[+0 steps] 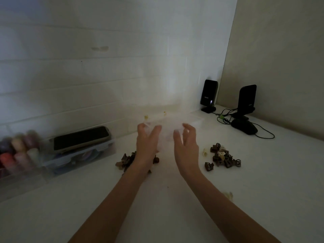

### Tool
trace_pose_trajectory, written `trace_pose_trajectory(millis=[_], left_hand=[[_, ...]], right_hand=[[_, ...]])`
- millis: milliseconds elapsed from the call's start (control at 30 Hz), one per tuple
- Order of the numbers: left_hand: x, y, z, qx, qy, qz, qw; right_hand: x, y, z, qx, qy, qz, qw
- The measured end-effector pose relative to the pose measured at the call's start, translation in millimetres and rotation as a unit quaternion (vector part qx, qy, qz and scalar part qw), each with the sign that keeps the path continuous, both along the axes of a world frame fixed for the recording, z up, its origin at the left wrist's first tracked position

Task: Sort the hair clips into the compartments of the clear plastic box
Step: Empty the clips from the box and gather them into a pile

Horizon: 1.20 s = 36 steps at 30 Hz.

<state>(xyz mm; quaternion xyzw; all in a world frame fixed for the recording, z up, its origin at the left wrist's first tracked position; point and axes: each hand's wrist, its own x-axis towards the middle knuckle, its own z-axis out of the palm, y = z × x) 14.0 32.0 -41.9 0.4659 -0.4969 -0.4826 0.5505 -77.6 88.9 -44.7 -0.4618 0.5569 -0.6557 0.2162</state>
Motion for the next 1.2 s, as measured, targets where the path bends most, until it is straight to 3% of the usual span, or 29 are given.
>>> trace_pose_trajectory(millis=[100, 167, 200, 300, 400, 533, 567, 700, 1200], left_hand=[[22.5, -18.4, 8.3, 0.038, 0.110, -0.004, 0.993], [38.3, -29.3, 13.3, 0.055, 0.153, -0.016, 0.987], [45.4, -33.5, 15.9, 0.057, 0.168, -0.025, 0.984], [60.9, -38.9, 17.5, 0.031, 0.132, -0.063, 0.989], [66.8, -37.7, 14.8, 0.008, 0.089, -0.083, 0.993], [69.6, -39.3, 14.2, 0.000, 0.059, -0.083, 0.995], [70.5, -40.3, 13.7, 0.002, 0.057, -0.081, 0.995], [70.7, -40.5, 10.2, -0.004, 0.035, -0.067, 0.997], [58.3, -21.0, -12.4, -0.023, 0.047, 0.064, 0.997]], right_hand=[[15.6, 12.3, -16.0, -0.038, 0.072, 0.066, 0.994], [26.2, 19.9, -28.4, -0.026, 0.235, 0.041, 0.971], [33.4, 20.7, -32.8, -0.016, 0.335, 0.043, 0.941], [62.7, 13.9, -37.3, 0.037, 0.505, 0.109, 0.855], [94.8, -1.9, -34.3, 0.055, 0.559, 0.125, 0.818], [129.5, -23.3, -36.9, 0.130, 0.679, 0.116, 0.714], [131.9, -27.3, -38.6, 0.148, 0.685, 0.116, 0.704], [112.2, -32.1, -43.9, 0.139, 0.636, 0.120, 0.750], [-40.0, 1.5, -41.3, 0.220, 0.611, 0.040, 0.759]])
